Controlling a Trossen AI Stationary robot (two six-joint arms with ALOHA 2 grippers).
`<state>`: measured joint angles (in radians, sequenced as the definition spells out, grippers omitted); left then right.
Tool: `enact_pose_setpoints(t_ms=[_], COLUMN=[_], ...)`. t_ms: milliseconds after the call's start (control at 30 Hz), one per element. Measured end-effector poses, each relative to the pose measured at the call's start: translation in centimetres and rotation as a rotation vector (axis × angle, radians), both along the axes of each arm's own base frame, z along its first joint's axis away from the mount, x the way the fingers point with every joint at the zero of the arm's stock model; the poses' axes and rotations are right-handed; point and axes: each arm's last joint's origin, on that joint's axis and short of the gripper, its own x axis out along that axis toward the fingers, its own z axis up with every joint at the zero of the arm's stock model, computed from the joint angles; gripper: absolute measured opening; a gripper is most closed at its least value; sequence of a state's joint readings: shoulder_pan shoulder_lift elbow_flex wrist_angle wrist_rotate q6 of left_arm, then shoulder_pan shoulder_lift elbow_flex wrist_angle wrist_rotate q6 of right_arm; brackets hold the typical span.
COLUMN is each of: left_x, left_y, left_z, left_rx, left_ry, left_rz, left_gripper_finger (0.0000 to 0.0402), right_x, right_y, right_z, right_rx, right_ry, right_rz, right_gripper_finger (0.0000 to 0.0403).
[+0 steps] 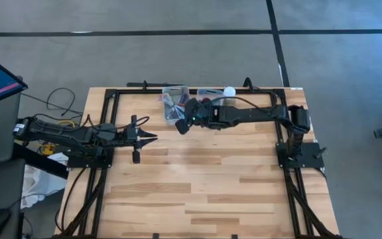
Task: Pick & Place USB Port
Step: Put the blue charger cable into the white bin
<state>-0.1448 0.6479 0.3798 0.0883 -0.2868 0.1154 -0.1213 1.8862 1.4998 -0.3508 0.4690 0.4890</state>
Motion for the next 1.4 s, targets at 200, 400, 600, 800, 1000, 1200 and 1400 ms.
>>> enact_pose_setpoints(t_ms=[200, 400, 600, 800, 1000, 1200, 1400], left_x=[0.0, 0.0, 0.0, 0.0, 0.0, 0.0, 0.0], left_y=[0.0, 0.0, 0.0, 0.0, 0.0, 0.0, 0.0], left_z=[0.0, 0.0, 0.0, 0.0, 0.0, 0.0, 0.0], left_rx=[0.0, 0.0, 0.0, 0.0, 0.007, 0.007, 0.007], left_ry=[-0.001, -0.002, -0.003, -0.002, -0.001, -0.002, -0.002], left_rz=[0.0, 0.001, 0.0, 0.002, 0.0, 0.0, 0.0], left_gripper_finger=[0.0044, 0.0044, 0.0044, 0.0044, 0.0044, 0.0044, 0.0044], right_x=[-0.3, 0.6, 1.2, 1.8, 1.9, 1.9, 1.9], right_y=[-2.0, -3.6, -5.3, -7.0, -7.4, -7.5, -7.4], right_z=[0.0, -0.6, -3.8, -5.6, -6.6, -6.8, -6.8], right_rx=[0.026, 0.051, 0.084, 0.086, 0.105, 0.11, 0.11], right_ry=[-0.017, -0.081, -0.031, -0.047, -0.024, -0.02, -0.018], right_rz=[-0.027, -0.012, -0.023, -0.064, -0.059, -0.057, -0.057], right_gripper_finger=[0.0, 0.0, 0.0, 0.0, 0.0, 0.0, 0.0])
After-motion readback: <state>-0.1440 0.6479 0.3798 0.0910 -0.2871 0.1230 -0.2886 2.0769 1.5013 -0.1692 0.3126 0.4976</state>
